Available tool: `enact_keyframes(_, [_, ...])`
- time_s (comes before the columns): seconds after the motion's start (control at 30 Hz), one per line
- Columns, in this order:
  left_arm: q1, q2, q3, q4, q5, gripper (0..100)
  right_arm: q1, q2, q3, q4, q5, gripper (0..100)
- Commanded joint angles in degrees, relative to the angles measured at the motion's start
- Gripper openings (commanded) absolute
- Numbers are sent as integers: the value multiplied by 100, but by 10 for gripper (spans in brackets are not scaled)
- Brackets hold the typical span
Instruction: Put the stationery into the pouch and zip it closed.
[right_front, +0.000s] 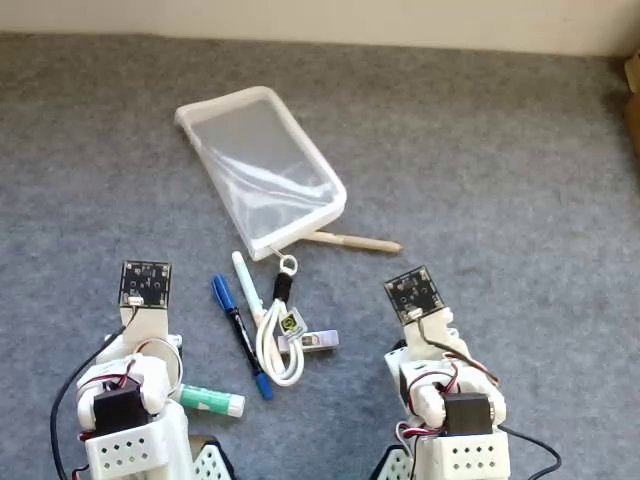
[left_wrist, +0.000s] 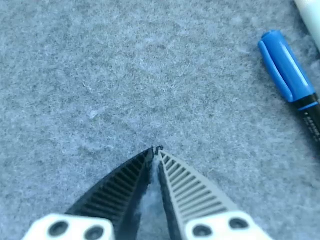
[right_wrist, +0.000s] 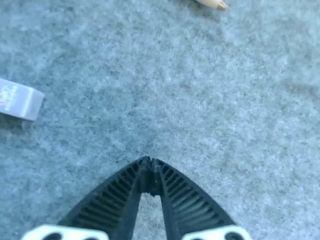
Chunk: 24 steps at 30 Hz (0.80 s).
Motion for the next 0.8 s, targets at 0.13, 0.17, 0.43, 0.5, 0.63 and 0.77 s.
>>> enact_keyframes(0.13, [13, -57, 101, 26, 70, 35, 66, 22, 655, 31, 53, 7])
enact_keyframes(0.17, [13, -57, 101, 26, 70, 35, 66, 22, 646, 31, 53, 7])
enact_keyframes(0.43, [13, -57, 101, 26, 70, 35, 66, 22, 664, 31, 70, 7])
enact_keyframes(0.5, [13, -57, 101, 26, 70, 35, 66, 22, 664, 31, 44, 6])
enact_keyframes(0.63, [13, -57, 101, 26, 70, 35, 92, 22, 629, -13, 44, 5])
enact_keyframes(0.77, [13, -57, 101, 26, 70, 35, 171, -13, 215, -251, 44, 5])
